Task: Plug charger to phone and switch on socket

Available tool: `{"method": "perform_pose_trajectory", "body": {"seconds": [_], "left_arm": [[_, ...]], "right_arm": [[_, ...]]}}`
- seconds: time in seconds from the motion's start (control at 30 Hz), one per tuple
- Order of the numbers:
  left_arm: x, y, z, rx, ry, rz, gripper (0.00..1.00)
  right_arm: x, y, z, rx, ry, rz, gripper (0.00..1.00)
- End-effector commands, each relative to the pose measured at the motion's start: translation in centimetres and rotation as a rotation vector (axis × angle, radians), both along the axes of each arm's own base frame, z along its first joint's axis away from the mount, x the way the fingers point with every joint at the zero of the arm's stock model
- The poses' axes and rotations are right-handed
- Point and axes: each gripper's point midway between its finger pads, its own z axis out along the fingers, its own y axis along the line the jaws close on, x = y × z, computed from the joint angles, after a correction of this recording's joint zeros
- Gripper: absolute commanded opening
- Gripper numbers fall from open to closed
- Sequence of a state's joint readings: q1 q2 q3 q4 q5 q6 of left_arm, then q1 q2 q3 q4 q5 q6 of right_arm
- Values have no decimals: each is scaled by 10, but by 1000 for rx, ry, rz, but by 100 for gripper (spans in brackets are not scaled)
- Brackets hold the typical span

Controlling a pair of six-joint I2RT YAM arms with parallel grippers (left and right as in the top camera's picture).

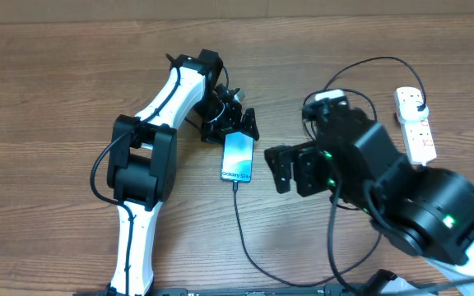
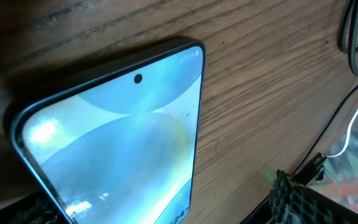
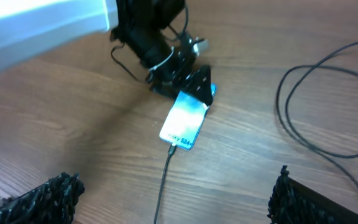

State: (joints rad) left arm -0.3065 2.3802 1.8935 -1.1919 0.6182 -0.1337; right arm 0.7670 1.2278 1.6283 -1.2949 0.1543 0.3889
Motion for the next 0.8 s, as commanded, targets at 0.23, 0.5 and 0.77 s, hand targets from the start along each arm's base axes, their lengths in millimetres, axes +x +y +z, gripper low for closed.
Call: {"method": "perform_pose_trajectory", "body": {"seconds": [0.23, 0.5, 0.77], "left_arm": [[-12, 49, -69, 281, 50, -30, 100], [-11, 75, -64, 416, 45, -6, 100], [2, 89, 6, 420, -72, 47, 100]], "right_arm": [[-1, 25, -21, 21, 109, 67, 100], [-9, 38, -19, 76, 147, 124, 100], [10, -6, -30, 2, 160, -146, 100]]}}
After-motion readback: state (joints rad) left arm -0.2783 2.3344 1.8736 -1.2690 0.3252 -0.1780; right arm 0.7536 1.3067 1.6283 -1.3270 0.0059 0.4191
